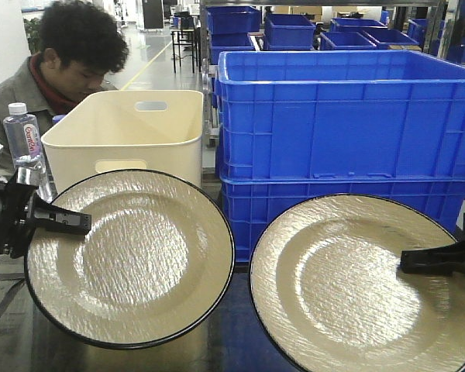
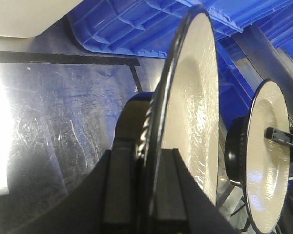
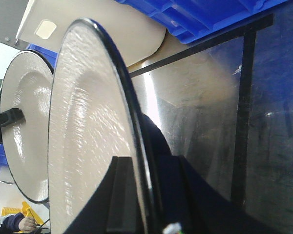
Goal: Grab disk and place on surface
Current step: 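Hold both plates while the base drives to the steel table, then lower the left gripper's plate flat onto the table and release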
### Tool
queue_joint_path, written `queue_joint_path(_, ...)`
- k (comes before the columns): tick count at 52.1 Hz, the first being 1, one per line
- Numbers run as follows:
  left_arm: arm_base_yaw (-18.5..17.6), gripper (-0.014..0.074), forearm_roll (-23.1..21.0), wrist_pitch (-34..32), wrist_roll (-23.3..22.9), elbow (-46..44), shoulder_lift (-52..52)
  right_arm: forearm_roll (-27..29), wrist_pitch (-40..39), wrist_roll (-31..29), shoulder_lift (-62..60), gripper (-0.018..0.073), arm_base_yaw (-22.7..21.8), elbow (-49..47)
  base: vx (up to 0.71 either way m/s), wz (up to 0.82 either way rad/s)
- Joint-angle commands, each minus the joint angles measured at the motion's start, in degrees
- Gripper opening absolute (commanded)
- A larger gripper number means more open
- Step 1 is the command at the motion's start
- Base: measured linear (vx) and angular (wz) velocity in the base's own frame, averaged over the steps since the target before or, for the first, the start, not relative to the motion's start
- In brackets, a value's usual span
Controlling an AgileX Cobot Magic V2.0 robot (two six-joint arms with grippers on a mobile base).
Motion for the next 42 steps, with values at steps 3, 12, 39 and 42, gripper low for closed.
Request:
queue_joint_path(3,0.0,-0.0001,-8.0,1.6,-0.9,-1.7,-2.6,7.5,5.0,0.1,-2.0,-0.0008,-0.1,-1.7,0.00,0.00)
queue_joint_path(12,0.0,-0.0001,-8.0,1.6,-0.9,-1.7,-2.6,7.5,5.0,0.1,-2.0,-0.0008,-0.1,-1.7,0.00,0.00)
queue_joint_path(39,0.0,-0.0001,-8.2,1.6,-0.9,-1.7,-2.6,7.6,3.1,-0.2,-2.0,-0.0008,-0.1,-1.7,0.00,0.00)
queue_joint_path(42,0.0,-0.0001,-8.2,2.0,-0.9,-1.7,-2.6,7.9,3.0,-0.2,-2.0,-0.0008,-0.1,-1.7,0.00,0.00)
